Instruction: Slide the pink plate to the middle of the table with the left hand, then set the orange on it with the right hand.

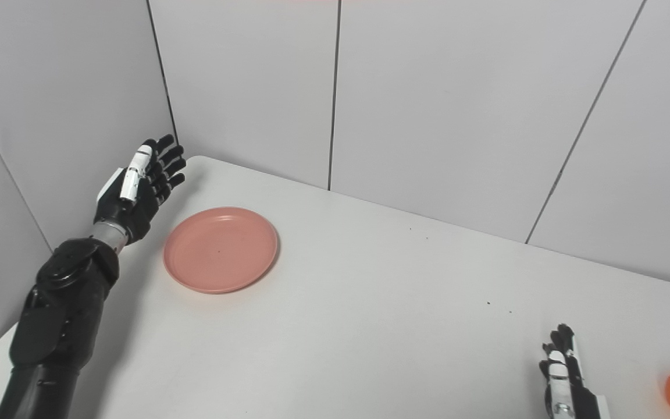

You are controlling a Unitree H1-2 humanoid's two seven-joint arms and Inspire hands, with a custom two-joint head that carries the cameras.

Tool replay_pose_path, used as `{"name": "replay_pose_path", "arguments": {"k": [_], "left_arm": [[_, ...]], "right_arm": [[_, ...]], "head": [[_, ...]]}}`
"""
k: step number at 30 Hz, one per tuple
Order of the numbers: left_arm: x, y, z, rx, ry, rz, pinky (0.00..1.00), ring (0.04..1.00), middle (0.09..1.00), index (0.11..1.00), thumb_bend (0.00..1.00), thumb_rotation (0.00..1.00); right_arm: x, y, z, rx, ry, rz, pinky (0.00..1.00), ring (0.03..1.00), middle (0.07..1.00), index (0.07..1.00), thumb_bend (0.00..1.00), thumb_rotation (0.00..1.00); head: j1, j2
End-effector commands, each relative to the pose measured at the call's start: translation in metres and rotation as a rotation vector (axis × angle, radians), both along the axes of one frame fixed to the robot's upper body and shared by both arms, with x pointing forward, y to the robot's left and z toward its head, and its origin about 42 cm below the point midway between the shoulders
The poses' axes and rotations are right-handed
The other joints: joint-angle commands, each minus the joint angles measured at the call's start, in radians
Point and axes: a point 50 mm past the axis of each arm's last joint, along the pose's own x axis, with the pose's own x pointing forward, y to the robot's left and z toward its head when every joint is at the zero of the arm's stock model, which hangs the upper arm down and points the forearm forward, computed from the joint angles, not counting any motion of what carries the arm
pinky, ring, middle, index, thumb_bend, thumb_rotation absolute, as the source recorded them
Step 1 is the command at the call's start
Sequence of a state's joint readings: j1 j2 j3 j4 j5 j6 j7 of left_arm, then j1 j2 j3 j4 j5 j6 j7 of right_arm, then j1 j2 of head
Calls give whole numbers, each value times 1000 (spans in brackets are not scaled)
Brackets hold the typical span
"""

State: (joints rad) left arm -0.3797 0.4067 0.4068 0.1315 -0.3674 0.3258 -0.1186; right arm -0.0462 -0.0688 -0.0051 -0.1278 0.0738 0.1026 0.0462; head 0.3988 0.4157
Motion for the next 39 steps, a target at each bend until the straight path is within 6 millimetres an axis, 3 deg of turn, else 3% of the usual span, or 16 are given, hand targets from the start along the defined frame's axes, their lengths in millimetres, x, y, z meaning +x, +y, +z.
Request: {"name": "replay_pose_path", "arguments": {"k": [1,25,39], "left_arm": [[5,6,24,33,-83,5,967,959,954,941,284,1000],[0,26,-3,-58,-23,52,984,979,978,966,284,1000],[3,38,-41,-64,32,63,986,975,974,960,271,1000]], "right_arm": [[4,-1,16,1,-72,9,1000,1000,1000,1000,39,1000],[6,-2,17,-9,-68,3,1000,1000,1000,1000,0,1000],[6,-2,18,-13,-72,9,1000,1000,1000,1000,17,1000]], "head": [[-1,0],[9,-4],[9,-4]]}}
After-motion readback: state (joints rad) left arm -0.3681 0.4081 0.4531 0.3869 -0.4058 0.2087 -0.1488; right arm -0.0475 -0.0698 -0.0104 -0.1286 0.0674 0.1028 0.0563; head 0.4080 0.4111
